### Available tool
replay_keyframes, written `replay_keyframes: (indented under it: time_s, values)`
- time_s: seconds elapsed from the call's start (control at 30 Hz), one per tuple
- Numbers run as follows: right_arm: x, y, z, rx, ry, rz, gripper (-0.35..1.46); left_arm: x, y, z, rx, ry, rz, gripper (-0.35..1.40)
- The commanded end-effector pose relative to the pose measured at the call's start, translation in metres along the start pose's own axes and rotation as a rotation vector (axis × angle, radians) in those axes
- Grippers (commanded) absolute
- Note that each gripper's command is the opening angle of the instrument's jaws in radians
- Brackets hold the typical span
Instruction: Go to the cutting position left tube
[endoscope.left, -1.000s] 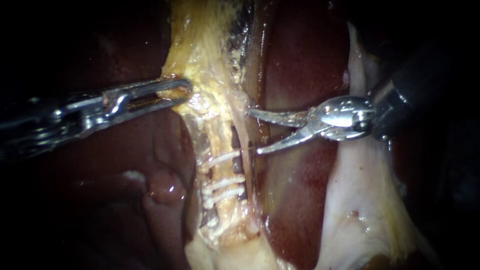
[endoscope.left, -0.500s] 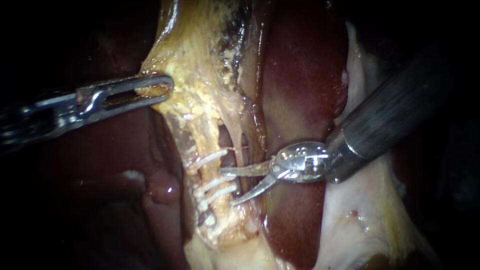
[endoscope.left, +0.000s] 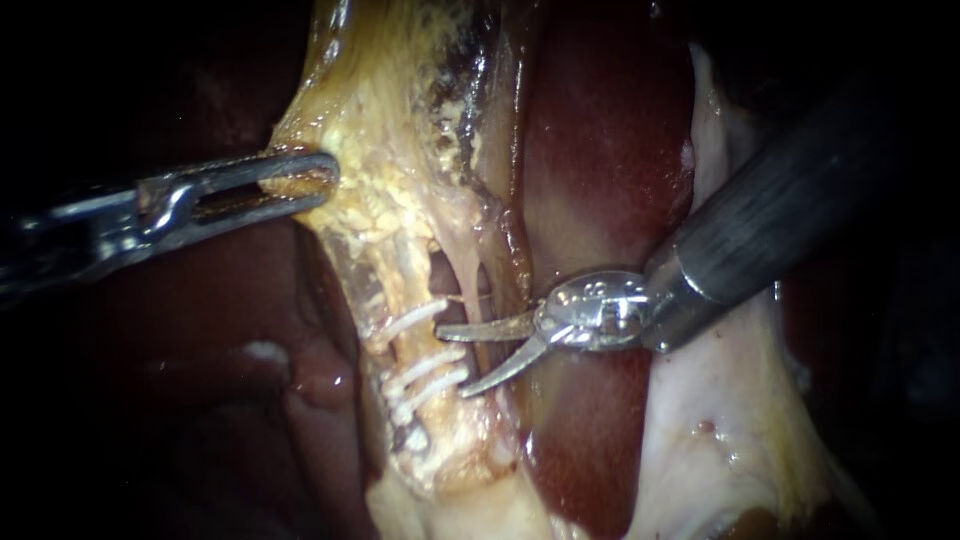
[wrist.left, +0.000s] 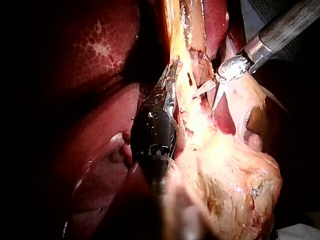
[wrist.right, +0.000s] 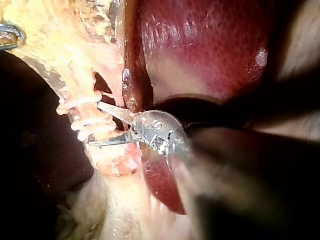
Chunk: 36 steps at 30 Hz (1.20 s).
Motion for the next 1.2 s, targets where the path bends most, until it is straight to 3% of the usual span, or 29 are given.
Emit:
replay_keyframes:
  time_s: [0.03, 0.5, 0.8, 1.2]
  values:
    - [0.0001, 0.0001, 0.0001, 0.001, -0.001, 0.001, 1.30, 0.0000, 0.0000, 0.0000, 0.000, 0.000, 0.000, -0.35]
    - [0.0009, 0.0012, 0.0029, 0.028, -0.006, 0.006, 1.30, 0.0001, 0.0000, 0.0003, 0.001, -0.003, 0.000, -0.35]
    - [0.0019, 0.0008, 0.0035, 0.131, 0.066, -0.001, 1.26, 0.0001, 0.0002, 0.0003, 0.001, -0.003, 0.000, -0.35]
    - [0.0038, 0.0020, 0.0060, 0.212, 0.130, 0.025, 1.25, 0.0001, 0.0001, 0.0006, 0.000, -0.004, 0.000, -0.35]
